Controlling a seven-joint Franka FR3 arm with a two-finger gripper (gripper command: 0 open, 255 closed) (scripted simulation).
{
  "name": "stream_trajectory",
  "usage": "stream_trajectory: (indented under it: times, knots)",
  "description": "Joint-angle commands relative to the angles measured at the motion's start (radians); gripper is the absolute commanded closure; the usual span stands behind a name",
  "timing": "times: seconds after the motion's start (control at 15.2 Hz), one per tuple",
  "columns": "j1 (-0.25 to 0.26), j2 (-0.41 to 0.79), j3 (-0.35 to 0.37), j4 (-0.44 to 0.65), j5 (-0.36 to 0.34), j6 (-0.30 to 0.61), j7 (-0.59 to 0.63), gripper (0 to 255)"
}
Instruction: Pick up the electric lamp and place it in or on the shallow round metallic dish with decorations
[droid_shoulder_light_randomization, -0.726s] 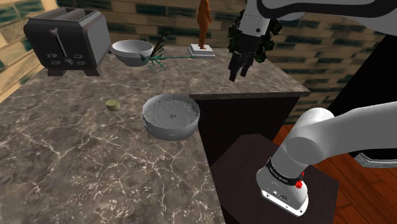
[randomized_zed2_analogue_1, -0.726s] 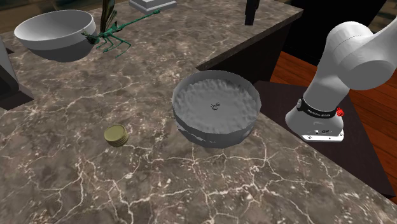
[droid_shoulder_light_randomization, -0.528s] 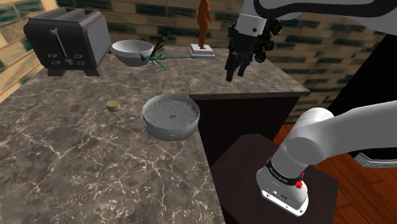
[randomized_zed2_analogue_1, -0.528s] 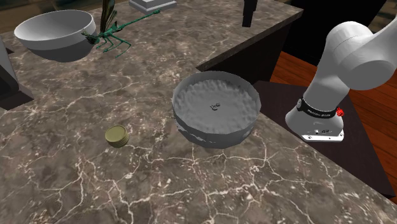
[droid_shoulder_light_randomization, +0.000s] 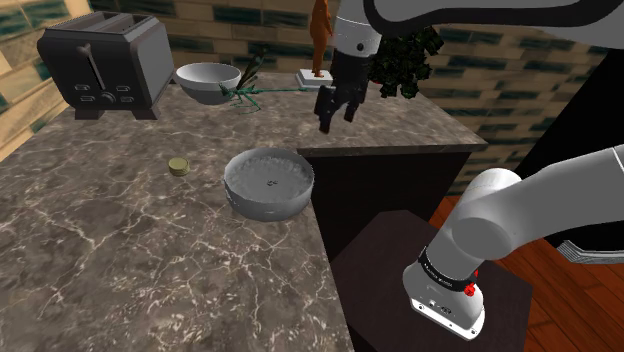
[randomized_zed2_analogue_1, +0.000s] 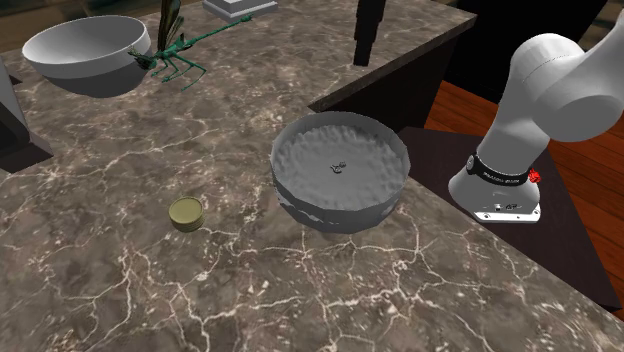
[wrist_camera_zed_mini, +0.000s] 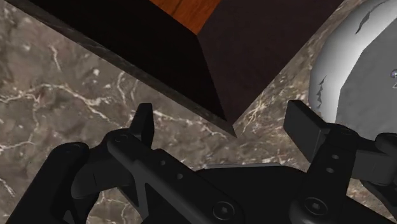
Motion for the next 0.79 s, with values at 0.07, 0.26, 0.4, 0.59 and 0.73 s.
stream_trajectory:
  times: [0.07, 0.26, 0.4, 0.59, 0.73]
  knots:
    - [0.008, 0.076, 0.085, 0.059, 0.0, 0.037, 0.096, 0]
    - [0.009, 0.152, 0.164, 0.126, -0.017, 0.061, 0.188, 0]
    - [0.006, 0.209, 0.218, 0.177, -0.039, 0.073, 0.252, 0]
    - [0.0, 0.305, 0.298, 0.265, -0.089, 0.082, 0.354, 0]
    - [-0.003, 0.378, 0.351, 0.33, -0.135, 0.082, 0.427, 0]
